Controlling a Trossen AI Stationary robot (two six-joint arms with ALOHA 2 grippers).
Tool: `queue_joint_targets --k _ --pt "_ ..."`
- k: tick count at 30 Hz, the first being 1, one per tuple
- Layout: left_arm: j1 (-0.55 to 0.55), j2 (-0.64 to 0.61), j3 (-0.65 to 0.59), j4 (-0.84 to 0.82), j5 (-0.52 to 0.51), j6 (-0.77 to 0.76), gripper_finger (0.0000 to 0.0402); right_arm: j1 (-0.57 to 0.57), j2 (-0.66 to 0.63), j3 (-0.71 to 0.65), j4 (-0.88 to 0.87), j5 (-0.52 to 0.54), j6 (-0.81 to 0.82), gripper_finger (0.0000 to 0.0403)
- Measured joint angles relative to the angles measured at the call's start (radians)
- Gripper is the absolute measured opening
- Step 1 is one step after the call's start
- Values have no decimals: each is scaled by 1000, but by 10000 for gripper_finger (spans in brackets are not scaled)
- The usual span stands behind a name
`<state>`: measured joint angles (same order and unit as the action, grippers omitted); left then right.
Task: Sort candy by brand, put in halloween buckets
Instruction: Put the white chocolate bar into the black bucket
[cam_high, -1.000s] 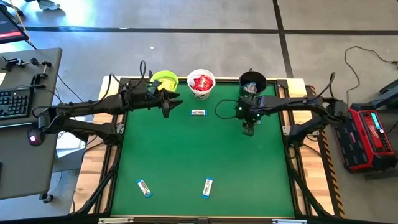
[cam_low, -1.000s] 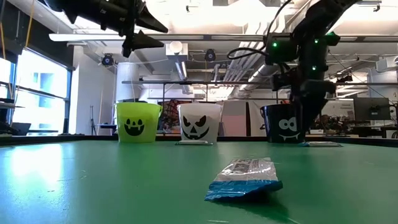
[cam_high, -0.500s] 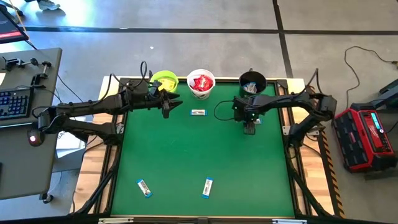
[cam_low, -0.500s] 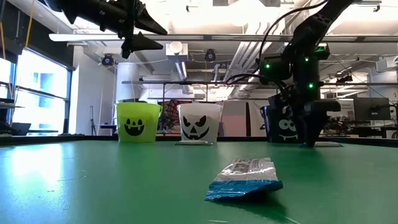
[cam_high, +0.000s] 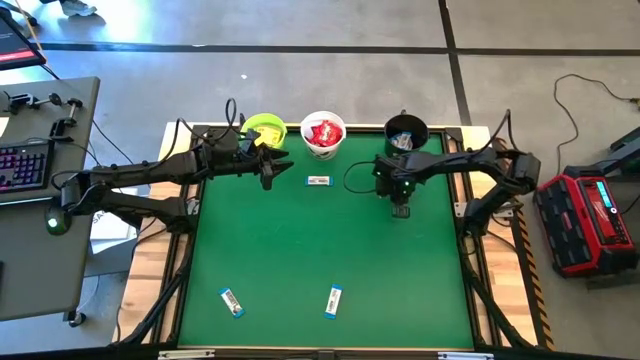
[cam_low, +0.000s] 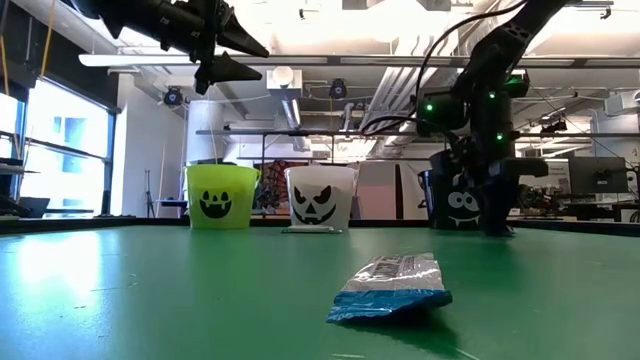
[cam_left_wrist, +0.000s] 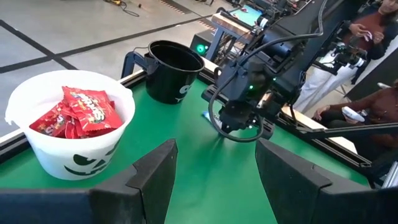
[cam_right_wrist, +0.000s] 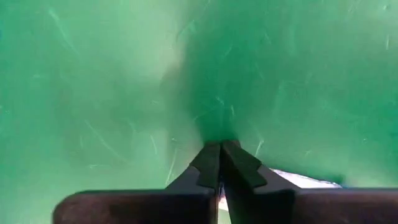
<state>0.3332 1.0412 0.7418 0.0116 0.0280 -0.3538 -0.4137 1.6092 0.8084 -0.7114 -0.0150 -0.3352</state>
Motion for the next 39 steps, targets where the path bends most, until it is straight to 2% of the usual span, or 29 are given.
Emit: queue_joint_targets --k 6,10,13,19,27,33,39 --pt "0 0 0 0 0 0 211 -7 -32 54 -11 -25 72 0" --pt "0 0 0 -1 0 7 211 -32 -74 74 -11 -83 134 0" --pt "0 0 0 -1 0 8 211 -47 -120 90 -9 -124 187 0" --pt "0 0 0 -9 0 8 211 -60 -225 114 -5 -136 286 0" --pt "0 0 0 -10 1 9 211 -125 -316 198 -9 -70 386 0" --pt "0 0 0 -9 1 8 211 -209 -320 310 -10 -6 382 0" --pt "0 0 0 -9 1 8 211 -343 -320 396 -17 42 334 0"
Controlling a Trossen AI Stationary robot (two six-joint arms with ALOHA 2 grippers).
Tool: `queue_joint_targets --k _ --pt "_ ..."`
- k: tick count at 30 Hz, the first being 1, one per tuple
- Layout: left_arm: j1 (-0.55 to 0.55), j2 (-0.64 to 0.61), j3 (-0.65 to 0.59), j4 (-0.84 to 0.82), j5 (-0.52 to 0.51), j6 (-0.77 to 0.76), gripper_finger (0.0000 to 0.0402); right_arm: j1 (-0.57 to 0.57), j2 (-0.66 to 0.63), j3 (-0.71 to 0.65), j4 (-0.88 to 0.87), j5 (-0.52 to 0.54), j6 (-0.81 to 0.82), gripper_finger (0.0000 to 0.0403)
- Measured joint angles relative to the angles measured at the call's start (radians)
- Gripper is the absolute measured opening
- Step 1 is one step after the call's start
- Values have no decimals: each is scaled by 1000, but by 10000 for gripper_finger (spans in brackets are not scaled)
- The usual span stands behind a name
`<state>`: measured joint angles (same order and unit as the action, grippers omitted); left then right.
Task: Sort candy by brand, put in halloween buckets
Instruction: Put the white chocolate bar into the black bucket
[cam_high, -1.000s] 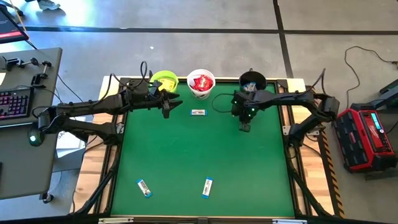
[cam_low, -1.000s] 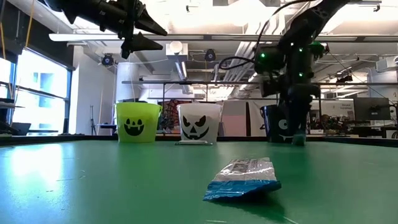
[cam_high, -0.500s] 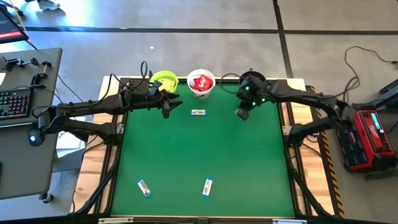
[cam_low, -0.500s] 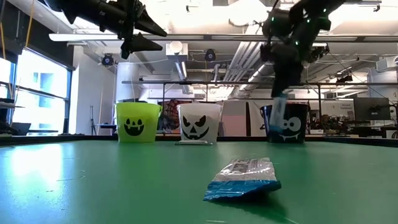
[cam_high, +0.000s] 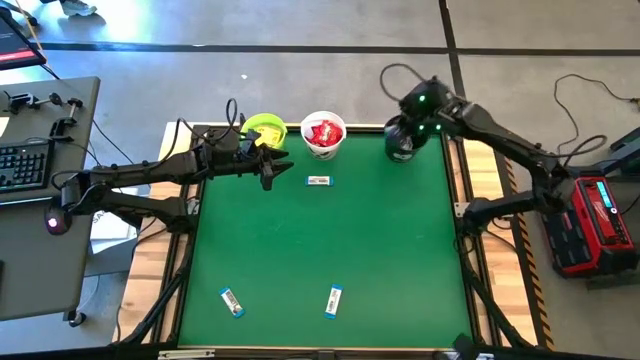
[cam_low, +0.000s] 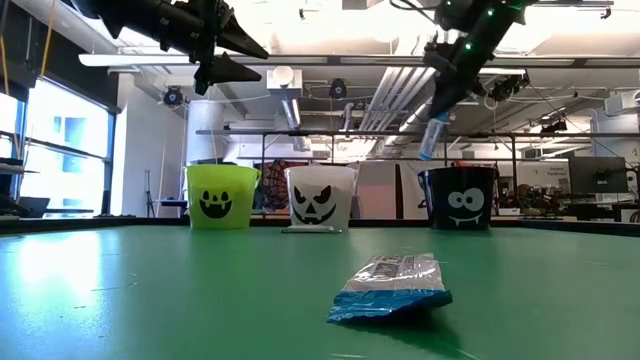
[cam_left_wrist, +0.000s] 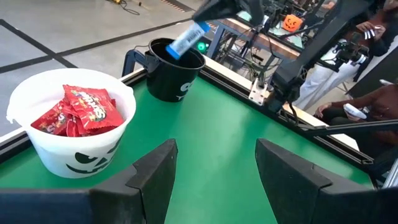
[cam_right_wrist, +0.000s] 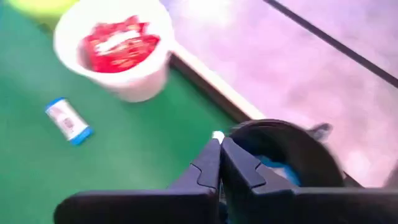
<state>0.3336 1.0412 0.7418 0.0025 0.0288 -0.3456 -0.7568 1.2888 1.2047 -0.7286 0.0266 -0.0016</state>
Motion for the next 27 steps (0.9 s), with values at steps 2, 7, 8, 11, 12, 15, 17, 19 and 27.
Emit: queue_joint_targets --k 2,7,8,11,12,15,17,19,27 --pt "0 0 0 0 0 0 211 -46 0 5 -3 0 -20 0" --pt "0 0 0 0 0 0 211 -143 14 -12 -18 -24 -45 0" --pt "0 0 0 0 0 0 211 -156 24 -17 -19 -30 -49 0" --pt "0 0 0 0 0 0 211 -176 67 -31 -16 -50 -48 0" --pt "0 0 0 0 0 0 211 -180 85 -36 -14 -56 -48 0" --pt "0 0 0 -7 0 0 211 -181 146 -49 -7 -61 -48 0" --pt "0 0 0 -13 0 0 211 -181 182 -54 8 -63 -48 0" --pt "0 0 0 -21 1 6 211 -181 217 -55 18 -77 -41 0" --pt "-8 -7 0 -100 148 66 203 -174 236 -40 3 -166 5 38"
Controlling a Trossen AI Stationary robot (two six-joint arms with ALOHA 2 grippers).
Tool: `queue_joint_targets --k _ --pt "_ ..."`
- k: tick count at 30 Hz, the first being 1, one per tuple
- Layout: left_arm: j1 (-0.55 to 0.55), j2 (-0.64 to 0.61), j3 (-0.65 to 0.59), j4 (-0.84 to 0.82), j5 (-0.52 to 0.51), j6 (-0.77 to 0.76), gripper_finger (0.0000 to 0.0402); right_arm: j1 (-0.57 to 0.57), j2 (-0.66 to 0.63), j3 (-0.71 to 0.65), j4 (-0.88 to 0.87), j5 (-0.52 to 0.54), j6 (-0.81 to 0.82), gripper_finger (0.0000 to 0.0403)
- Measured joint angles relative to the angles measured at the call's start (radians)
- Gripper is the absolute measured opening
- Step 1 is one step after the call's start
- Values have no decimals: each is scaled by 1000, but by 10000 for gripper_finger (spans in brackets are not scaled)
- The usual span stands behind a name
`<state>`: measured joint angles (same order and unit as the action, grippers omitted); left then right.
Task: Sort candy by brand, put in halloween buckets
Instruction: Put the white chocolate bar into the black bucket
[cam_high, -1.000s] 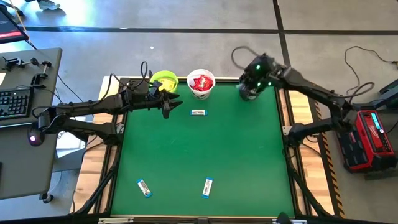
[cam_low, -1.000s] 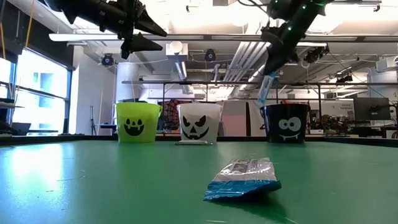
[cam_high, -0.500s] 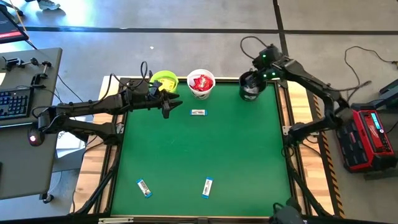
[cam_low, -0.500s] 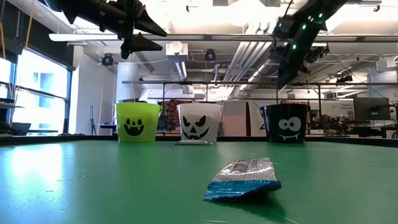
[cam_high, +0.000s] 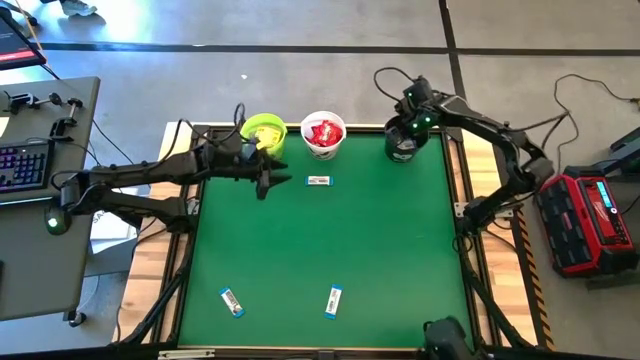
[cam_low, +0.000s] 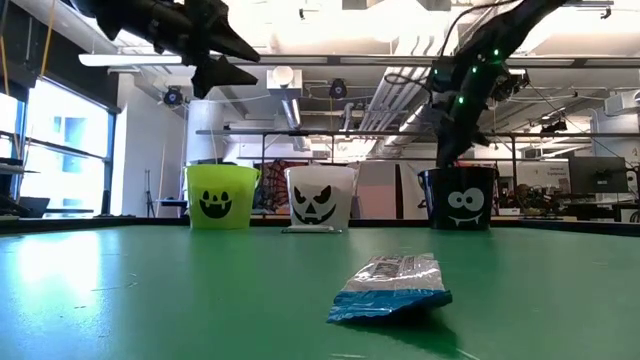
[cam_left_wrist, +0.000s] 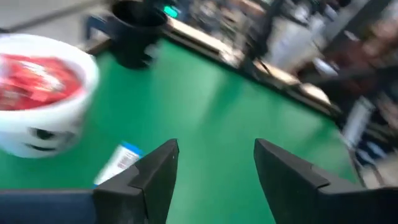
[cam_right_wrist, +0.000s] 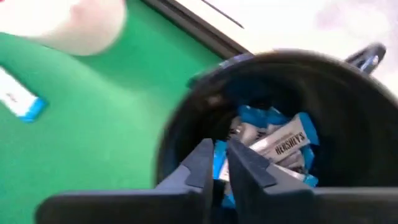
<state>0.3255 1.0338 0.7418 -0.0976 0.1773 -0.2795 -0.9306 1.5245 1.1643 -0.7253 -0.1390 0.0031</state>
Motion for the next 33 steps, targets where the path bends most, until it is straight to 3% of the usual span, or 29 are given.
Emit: queue_joint_targets --k 6,12,17,28,33 --pt "-108 -41 0 -188 74 145 145 89 -81 24 -53 -64 -13 84" --pt "-285 -51 0 -394 76 167 59 278 -159 -36 23 -72 27 9" --pt "-470 -51 0 -468 12 66 7 422 -225 -126 177 -71 149 4" --pt "-899 -10 0 -700 -101 -119 4 697 -277 -168 249 79 319 0" --pt "-1038 41 0 -724 -109 -128 39 803 -277 -168 259 176 419 0"
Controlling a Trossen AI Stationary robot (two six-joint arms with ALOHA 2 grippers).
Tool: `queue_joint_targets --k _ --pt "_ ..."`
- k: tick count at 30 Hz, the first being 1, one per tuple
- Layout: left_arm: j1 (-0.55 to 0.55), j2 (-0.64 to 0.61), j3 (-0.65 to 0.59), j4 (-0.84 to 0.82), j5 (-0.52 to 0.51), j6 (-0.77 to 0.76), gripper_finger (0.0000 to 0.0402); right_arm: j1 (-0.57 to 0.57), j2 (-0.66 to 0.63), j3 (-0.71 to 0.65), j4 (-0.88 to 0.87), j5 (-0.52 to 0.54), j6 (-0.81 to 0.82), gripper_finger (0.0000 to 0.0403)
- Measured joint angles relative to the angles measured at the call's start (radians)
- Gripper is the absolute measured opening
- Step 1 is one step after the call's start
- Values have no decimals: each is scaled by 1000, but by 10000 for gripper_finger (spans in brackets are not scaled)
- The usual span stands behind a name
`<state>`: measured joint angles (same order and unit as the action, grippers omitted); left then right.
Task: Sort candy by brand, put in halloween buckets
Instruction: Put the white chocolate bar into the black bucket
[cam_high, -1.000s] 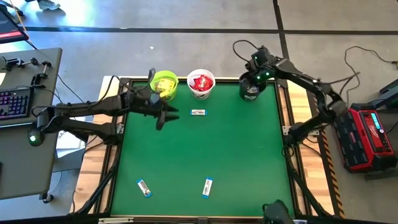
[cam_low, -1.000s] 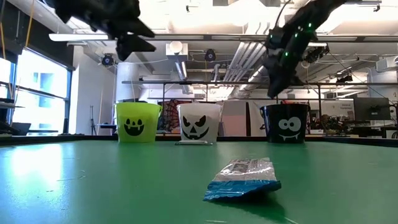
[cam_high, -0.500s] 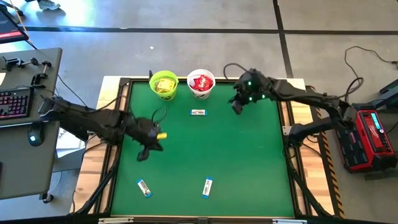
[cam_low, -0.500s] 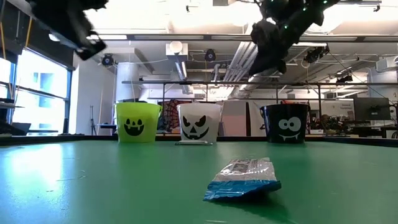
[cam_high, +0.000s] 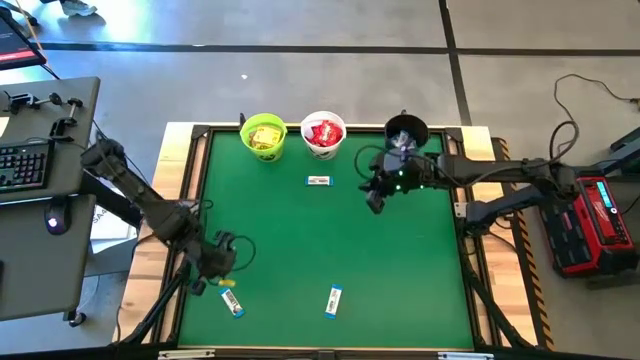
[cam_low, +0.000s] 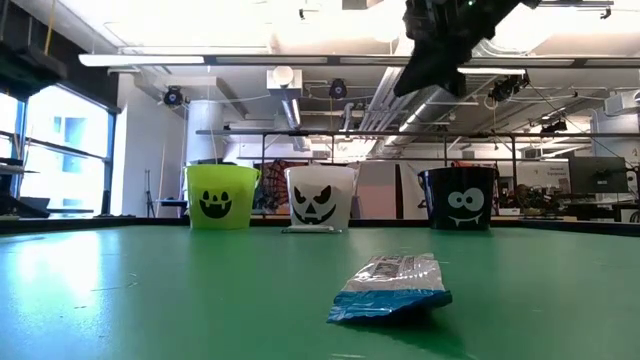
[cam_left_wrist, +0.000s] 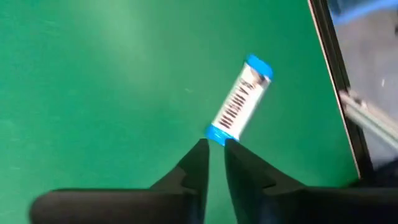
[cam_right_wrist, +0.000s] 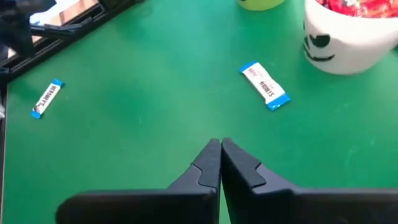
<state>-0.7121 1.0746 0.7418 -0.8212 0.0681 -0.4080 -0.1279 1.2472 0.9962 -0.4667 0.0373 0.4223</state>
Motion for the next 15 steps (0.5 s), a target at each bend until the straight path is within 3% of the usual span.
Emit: queue_joint_targets --k 5,9,15 --pt "-115 70 0 13 -2 0 103 95 0 -1 25 89 73 0" --pt "-177 134 0 40 -67 2 154 143 0 -1 26 152 121 0" --pt "-195 242 0 138 -136 -7 202 194 0 -1 60 200 143 0"
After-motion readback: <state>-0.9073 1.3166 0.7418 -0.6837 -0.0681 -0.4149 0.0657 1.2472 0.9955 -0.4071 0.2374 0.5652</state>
